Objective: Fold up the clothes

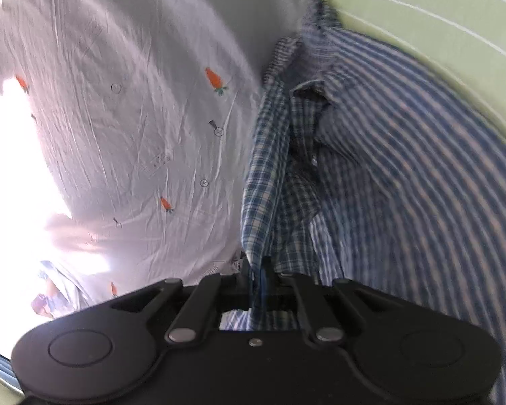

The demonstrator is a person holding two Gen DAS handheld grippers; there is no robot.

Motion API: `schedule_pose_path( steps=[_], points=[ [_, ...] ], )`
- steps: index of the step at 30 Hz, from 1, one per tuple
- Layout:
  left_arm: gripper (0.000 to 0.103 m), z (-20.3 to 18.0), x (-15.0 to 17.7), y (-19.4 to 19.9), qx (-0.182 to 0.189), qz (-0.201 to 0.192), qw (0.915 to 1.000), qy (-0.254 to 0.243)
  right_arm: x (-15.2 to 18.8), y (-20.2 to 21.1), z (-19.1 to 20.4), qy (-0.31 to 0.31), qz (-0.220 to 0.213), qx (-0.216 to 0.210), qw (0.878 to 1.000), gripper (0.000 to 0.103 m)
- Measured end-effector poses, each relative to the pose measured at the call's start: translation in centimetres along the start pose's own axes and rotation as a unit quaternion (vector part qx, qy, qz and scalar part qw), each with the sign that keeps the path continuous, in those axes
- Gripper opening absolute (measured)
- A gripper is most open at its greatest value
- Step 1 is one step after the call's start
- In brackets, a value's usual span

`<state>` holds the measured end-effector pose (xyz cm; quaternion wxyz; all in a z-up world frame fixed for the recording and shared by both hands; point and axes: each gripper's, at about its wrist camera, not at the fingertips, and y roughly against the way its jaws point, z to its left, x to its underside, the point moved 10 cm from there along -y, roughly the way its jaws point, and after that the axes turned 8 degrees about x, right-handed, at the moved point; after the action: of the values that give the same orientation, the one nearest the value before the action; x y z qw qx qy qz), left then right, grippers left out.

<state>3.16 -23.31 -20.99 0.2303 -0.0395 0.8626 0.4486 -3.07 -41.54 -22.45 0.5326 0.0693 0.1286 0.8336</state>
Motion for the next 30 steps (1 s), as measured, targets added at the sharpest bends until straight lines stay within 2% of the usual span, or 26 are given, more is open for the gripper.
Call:
schedule_pose_path(
  steps=[3, 8, 13, 16, 19, 20, 22, 24, 25, 26, 29, 30],
  points=[
    [0.078, 0.1, 2.3, 0.3, -0.003, 0.012, 0.9999, 0.005, 1.3, 1.8, -1.7, -0.013, -0.003, 0.020, 1.000, 0.005],
    [0.078, 0.1, 5.4, 1.0, -0.004, 0.022, 0.9997, 0.011, 1.9, 4.8, -5.0, -0.038, -0.025, 0.086, 0.995, 0.005],
    [0.078, -0.2, 6.5, 1.4, -0.010, 0.022, 0.9997, 0.004, 2.2, 7.2, -7.8, -0.055, -0.043, 0.157, 0.985, 0.005],
    [0.078, -0.1, 7.1, 1.5, -0.016, 0.026, 0.9995, -0.002, 2.4, 7.5, -8.4, -0.053, -0.045, 0.185, 0.980, 0.005],
    [0.078, -0.1, 7.5, 2.0, -0.019, 0.026, 0.9995, -0.003, 2.6, 7.8, -8.9, -0.050, -0.046, 0.212, 0.975, 0.014],
    [0.078, 0.0, 7.5, 2.0, -0.019, 0.025, 0.9995, -0.002, 2.6, 7.8, -8.7, -0.048, -0.045, 0.208, 0.976, 0.025],
    [0.078, 0.1, 7.6, 2.1, -0.022, 0.023, 0.9995, -0.001, 2.8, 7.6, -8.3, -0.046, -0.040, 0.198, 0.978, 0.039],
    [0.078, 0.2, 7.5, 2.2, -0.025, 0.021, 0.9995, -0.001, 3.1, 7.2, -7.9, -0.048, -0.028, 0.183, 0.981, 0.035],
    [0.078, 0.2, 7.5, 2.4, -0.027, 0.020, 0.9994, -0.002, 3.1, 7.1, -7.6, -0.049, -0.023, 0.167, 0.984, 0.018],
    [0.078, 0.2, 7.5, 2.4, -0.027, 0.019, 0.9994, -0.003, 3.1, 7.0, -7.0, -0.050, -0.017, 0.142, 0.988, 0.009],
    [0.078, 0.2, 7.5, 2.7, -0.030, 0.018, 0.9994, -0.005, 3.4, 7.1, -3.3, -0.039, -0.013, 0.028, 0.999, 0.008],
    [0.078, 0.3, 7.5, 2.7, -0.031, 0.018, 0.9994, -0.007, 3.4, 7.1, -2.4, -0.031, -0.013, 0.009, 0.999, 0.008]
  ],
)
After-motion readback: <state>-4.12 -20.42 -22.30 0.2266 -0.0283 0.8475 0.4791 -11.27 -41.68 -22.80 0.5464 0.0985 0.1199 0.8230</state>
